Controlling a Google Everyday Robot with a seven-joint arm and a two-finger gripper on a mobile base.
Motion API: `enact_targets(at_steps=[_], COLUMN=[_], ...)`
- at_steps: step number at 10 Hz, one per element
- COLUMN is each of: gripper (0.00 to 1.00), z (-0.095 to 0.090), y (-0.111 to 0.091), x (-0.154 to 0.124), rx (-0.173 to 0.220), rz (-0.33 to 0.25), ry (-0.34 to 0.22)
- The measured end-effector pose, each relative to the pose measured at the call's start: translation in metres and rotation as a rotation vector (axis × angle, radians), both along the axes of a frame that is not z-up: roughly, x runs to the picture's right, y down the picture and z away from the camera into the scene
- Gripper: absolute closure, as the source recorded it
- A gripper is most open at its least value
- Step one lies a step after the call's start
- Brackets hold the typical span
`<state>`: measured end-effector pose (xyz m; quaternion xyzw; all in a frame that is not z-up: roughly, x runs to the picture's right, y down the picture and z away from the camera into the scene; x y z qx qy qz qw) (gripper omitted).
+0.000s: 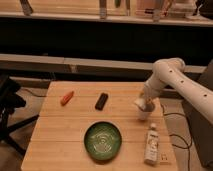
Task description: Place the white sponge in the ceramic cup
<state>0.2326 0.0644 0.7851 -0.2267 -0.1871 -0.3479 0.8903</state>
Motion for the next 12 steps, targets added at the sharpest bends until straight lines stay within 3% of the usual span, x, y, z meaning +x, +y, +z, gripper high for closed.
enact_targets(at_steps=[5,12], gripper=[0.23,0.2], z=[-0.0013,-0.0042], y=[-0.0011,-0.0014], x=[0.0054,0.0094], rx=[0.005,0.007], rz=[0.001,0.001], ry=[-0.001,-0.004])
